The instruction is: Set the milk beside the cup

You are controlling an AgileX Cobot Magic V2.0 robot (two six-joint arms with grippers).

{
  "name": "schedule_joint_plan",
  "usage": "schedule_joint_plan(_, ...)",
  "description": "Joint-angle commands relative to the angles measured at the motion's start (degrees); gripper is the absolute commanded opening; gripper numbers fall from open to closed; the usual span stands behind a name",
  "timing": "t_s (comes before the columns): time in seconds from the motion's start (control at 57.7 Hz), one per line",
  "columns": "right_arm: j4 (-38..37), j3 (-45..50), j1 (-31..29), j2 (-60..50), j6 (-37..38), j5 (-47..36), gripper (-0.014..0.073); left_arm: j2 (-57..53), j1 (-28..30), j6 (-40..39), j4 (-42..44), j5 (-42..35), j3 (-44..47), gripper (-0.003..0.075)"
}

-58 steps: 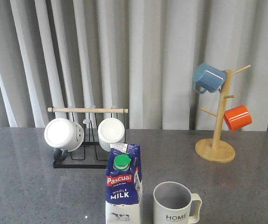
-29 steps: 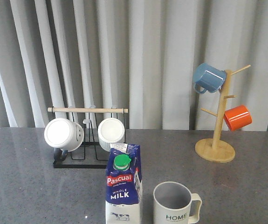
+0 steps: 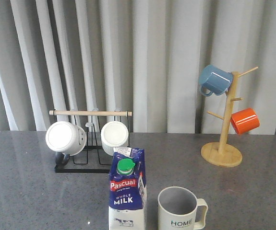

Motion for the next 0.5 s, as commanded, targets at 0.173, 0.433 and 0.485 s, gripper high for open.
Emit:
schedule_joint_plan(0.173,-0.9,5.0,0.7,-9.4,-0.5,-1.9,-0.0008,-0.6,0.1,-0.2,0.0,-3.5,-1.2,-0.0006)
schedule_joint_plan(0.433,0.7,5.1,3.8,-9.4,-1.1,-3.2,-0.0008,-0.6,0.1,-0.2,0.0,-3.5,-1.2,-0.0006)
schedule_joint_plan(0.485,1.2,5.1,3.7,-9.3,-1.1,-3.2,-0.0008,-0.6,0.1,-0.2,0.0,-3.5,-1.2,-0.0006)
